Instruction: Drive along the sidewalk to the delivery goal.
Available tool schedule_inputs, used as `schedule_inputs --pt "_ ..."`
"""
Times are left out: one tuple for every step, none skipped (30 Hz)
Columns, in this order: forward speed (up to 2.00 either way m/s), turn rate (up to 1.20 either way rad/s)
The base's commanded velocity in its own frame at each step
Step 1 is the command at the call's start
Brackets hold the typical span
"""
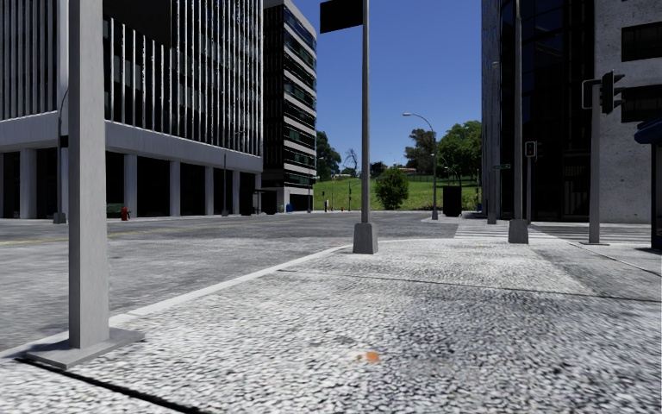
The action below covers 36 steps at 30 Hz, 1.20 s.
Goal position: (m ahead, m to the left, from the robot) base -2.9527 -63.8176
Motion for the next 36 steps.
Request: schedule_inputs --pt "0.0 0.0" --pt "0.0 0.0" --pt "0.0 0.0" --pt "0.0 0.0" --pt "0.0 0.0" --pt "0.0 0.0" --pt "0.0 0.0" --pt "0.0 0.0" --pt "0.0 0.0" --pt "0.0 0.0" --pt "0.0 0.0" --pt "0.0 0.0" --pt "0.0 0.0" --pt "0.0 0.0" --pt "0.0 0.0" --pt "0.0 0.0" --pt "0.0 0.0" --pt "0.0 0.0" --pt "0.0 0.0" --pt "0.0 0.0" --pt "0.0 0.0" --pt "0.0 0.0" --pt "0.0 0.0" --pt "0.0 0.0" --pt "0.0 0.0" --pt "0.0 0.0" --pt "0.0 0.0" --pt "0.0 0.0" --pt "0.0 0.0" --pt "0.0 0.0" --pt "1.21 0.0" --pt "2.0 0.0" --pt "2.0 0.0" --pt "2.0 0.0" --pt "2.0 0.0" --pt "2.0 0.0"
